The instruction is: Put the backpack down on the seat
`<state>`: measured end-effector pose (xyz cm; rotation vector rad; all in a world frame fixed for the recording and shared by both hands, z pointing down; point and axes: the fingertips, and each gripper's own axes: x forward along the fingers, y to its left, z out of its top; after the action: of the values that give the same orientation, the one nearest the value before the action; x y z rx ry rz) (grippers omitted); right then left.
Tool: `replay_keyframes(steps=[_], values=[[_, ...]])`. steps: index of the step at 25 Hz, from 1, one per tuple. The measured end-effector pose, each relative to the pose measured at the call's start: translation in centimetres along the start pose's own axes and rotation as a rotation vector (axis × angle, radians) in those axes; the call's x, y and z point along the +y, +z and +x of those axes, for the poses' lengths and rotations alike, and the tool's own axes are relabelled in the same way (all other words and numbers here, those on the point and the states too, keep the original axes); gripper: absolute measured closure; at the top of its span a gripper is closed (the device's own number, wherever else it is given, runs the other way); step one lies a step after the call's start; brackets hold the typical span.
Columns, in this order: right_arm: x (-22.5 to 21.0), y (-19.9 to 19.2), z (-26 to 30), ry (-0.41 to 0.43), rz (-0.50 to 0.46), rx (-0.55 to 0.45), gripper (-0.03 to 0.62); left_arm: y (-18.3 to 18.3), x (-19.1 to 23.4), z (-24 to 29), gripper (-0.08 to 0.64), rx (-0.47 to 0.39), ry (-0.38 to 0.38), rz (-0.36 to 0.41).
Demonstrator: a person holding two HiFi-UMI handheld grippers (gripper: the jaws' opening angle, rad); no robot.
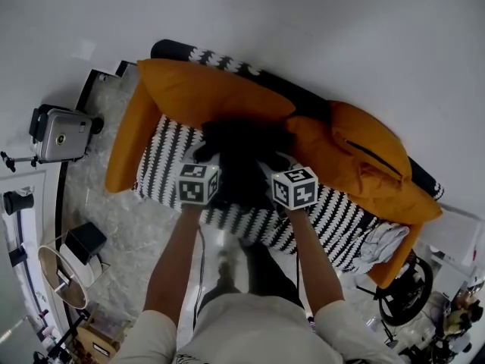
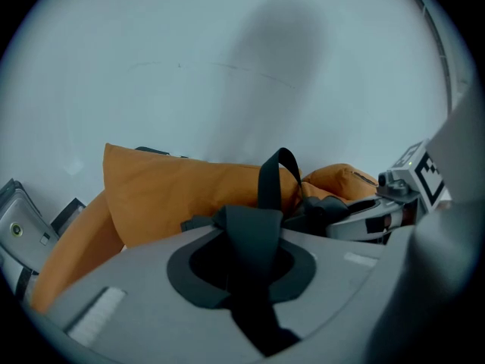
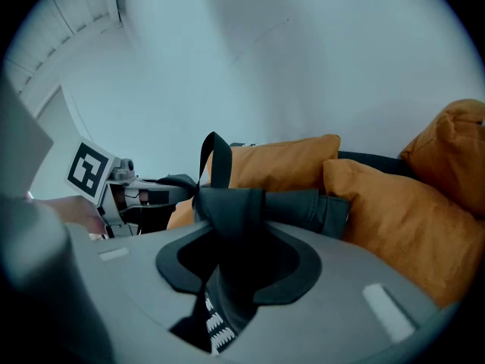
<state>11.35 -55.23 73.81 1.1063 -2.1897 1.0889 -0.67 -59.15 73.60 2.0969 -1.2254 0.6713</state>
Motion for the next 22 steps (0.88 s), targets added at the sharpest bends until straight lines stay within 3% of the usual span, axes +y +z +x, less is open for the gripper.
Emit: replay_keyframes(steps=[2, 5, 8, 19, 22], values=[[0.4, -0.5, -0.1, 0.002, 0.001, 0.017, 0.45, -0.4, 0.5, -0.5, 0.481, 0.018, 0.027, 0.009], [0.7, -1.5, -0.3, -0.004, 0.016, 0.039, 0.37, -1.4, 1.6, -1.3, 0.372, 0.074, 0.078, 0.026], [0.9, -2.4, -1.1, -0.015, 0.033, 0.035, 0.319, -3.2, 1.3, -2.1, 0.319, 0.138, 0.058, 0.029], [2.2, -4.6, -4.9, -0.054, 0.113, -0.018, 0.29, -6.8, 0.2, -4.8, 0.31, 0.123, 0.033, -0.027], [2.6, -5.7, -5.7, -0.062, 0.106, -0.014, 0.293, -7.9, 0.3, -5.2, 0.308, 0.106, 0.016, -0.096]])
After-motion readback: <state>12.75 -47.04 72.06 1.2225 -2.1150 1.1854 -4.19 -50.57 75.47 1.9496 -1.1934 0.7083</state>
